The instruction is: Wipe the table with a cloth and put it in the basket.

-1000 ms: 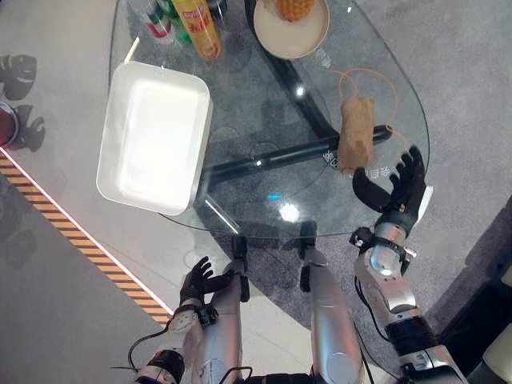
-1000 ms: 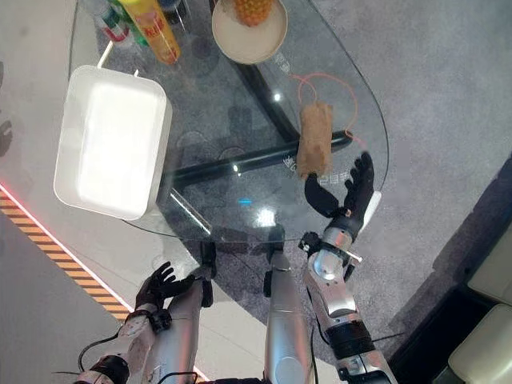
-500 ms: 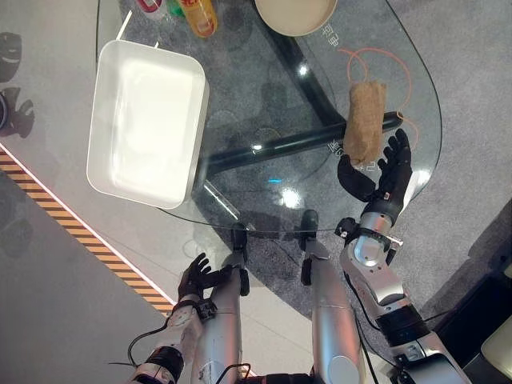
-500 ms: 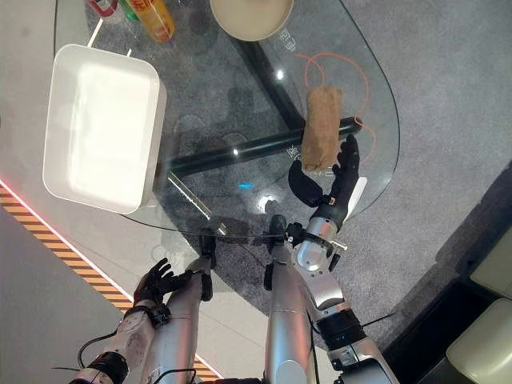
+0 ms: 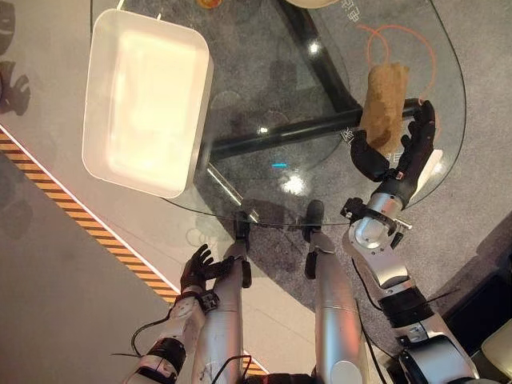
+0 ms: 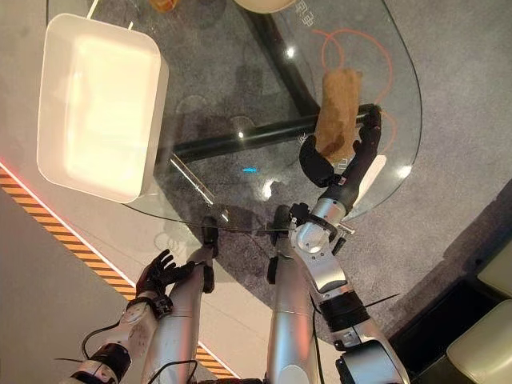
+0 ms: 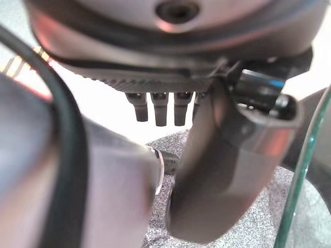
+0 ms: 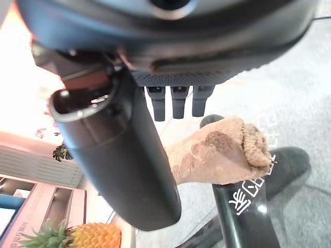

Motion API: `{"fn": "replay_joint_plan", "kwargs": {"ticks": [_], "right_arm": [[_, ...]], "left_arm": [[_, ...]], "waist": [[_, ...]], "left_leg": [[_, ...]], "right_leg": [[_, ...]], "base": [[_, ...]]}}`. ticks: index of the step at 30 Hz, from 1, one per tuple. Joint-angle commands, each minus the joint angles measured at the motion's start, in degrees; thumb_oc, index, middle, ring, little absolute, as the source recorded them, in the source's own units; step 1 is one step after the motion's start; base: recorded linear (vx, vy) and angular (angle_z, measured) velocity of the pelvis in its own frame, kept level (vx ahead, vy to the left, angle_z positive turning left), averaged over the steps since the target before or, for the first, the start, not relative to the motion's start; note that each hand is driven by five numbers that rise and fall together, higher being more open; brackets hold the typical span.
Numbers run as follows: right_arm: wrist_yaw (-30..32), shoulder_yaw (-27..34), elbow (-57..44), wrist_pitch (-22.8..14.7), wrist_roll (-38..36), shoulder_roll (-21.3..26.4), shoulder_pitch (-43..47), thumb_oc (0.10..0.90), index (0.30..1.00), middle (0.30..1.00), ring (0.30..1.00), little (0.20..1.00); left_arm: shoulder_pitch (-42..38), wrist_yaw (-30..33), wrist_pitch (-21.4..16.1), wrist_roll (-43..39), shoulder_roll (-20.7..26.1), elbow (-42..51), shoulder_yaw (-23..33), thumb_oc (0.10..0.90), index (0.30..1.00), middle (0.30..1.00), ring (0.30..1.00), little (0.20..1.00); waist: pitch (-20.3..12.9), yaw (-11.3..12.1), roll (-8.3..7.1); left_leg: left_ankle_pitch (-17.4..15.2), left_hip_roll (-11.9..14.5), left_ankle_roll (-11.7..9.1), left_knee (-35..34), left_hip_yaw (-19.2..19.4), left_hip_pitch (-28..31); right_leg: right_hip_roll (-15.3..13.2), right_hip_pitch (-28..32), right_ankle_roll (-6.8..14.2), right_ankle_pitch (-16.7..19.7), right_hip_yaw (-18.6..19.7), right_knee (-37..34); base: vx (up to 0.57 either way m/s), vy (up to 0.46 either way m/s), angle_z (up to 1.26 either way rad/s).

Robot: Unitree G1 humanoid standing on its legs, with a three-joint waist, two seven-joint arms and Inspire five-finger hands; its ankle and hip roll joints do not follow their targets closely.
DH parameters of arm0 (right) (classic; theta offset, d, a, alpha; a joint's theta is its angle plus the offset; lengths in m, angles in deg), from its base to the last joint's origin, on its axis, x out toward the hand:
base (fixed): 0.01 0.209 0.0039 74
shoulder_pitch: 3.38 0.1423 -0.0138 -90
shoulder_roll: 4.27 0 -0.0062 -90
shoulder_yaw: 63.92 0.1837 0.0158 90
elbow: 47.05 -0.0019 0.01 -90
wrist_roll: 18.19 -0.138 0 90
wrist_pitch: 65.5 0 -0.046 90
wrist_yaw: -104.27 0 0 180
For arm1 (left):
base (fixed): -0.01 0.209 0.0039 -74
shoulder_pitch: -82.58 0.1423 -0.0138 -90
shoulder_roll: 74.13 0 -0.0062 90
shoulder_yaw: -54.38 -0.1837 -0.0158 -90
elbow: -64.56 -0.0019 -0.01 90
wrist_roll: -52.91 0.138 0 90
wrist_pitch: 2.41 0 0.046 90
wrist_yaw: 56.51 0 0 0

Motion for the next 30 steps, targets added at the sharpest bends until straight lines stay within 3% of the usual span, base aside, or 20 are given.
{"fn": "replay_joint_plan", "kwargs": {"ticks": [1,6,21,30], "right_arm": [[3.6,2.3,-7.5,-1.5,6.9,4.1,0.3,0.8,0.9,0.9,0.9,0.9],[6.1,2.5,-5.1,1.3,8.3,5.4,2.5,0.8,0.9,0.9,0.9,0.9],[7.5,2.7,5.1,5.3,2.1,9.0,7.7,0.8,0.9,0.9,0.9,0.9],[4.4,2.7,11.7,6.1,-3.1,11.4,11.4,0.8,0.9,0.9,0.9,0.9]], "left_arm": [[5.3,1.6,1.5,-0.5,-2.9,0.4,-3.2,0.8,0.9,0.9,0.9,0.9],[4.8,1.6,1.8,-0.2,-3.0,0.4,-3.2,0.8,0.9,0.9,0.9,0.9],[2.8,1.1,2.4,-1.1,-2.1,-0.2,-4.1,0.8,0.9,0.9,0.9,0.9],[2.4,0.6,2.3,-1.3,-1.5,-0.4,-4.2,0.8,0.9,0.9,0.9,0.9]], "waist": [[-0.9,-0.6,1.85],[-0.9,-0.1,2.07],[-0.9,0.9,2.95],[-0.9,1.6,3.41]], "left_leg": [[-0.3,-3.3,2.8,3.8,2.8,-4.5],[-0.2,-3.3,2.7,3.6,2.7,-5.0],[-0.2,-3.7,2.4,4.0,2.4,-6.9],[-0.2,-3.8,2.3,3.9,2.2,-7.6]], "right_leg": [[3.9,-0.6,-1.1,3.5,-1.4,-3.4],[3.7,-1.2,-0.9,3.6,-1.6,-3.5],[3.6,-3.3,-0.7,3.8,-1.9,-2.9],[3.5,-3.9,-0.7,3.8,-2.3,-2.9]], "base": [[0.0,-0.005,0.04],[0.0,-0.002,0.01],[0.0,0.001,0.02],[0.0,0.001,0.01]]}}
